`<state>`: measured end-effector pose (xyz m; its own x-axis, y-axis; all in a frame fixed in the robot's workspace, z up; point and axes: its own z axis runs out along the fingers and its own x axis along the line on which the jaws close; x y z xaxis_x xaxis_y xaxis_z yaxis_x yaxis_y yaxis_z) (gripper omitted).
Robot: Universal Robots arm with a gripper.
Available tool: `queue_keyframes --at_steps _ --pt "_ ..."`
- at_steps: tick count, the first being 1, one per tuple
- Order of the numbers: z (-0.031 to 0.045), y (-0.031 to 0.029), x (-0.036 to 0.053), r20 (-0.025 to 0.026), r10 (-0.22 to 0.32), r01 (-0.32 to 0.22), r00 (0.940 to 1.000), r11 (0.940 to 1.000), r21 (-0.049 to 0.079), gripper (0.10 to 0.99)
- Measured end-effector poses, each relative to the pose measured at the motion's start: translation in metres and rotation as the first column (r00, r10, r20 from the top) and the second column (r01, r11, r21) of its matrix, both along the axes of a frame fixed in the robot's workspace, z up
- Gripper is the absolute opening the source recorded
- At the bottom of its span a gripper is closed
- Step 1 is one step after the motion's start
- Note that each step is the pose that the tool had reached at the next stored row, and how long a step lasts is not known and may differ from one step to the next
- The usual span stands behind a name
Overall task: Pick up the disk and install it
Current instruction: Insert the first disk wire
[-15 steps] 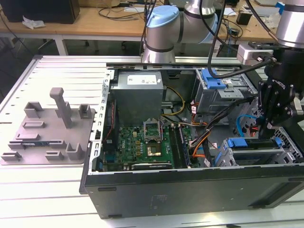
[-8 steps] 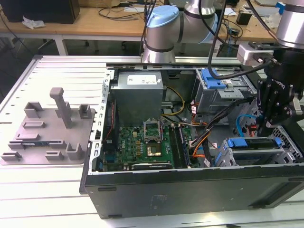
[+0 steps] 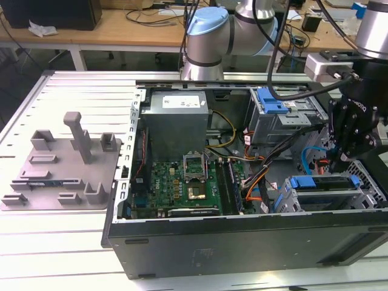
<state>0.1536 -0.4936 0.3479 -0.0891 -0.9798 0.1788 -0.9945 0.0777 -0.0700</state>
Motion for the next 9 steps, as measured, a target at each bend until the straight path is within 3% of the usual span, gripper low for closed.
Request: queue_keyframes --at_steps 4,6,7,8,9 --pt "0.0 -0.0007 0.0 -0.0032 0.014 -0.014 0.9999 0.9999 0.009 0.169" --pt "0.0 -0.0014 0.0 -0.005 0.022 -0.021 0.9998 0.9994 0.025 0.169" --pt "0.0001 -0.0028 0.0001 -0.005 0.022 -0.022 0.9997 0.999 0.039 0.169" --pt "0.0001 -0.01 0.0 -0.0043 0.022 -0.022 0.9997 0.9958 0.089 0.169" --pt "0.0002 -0.0136 0.0001 -0.0039 0.023 -0.022 0.9997 0.9943 0.104 0.169"
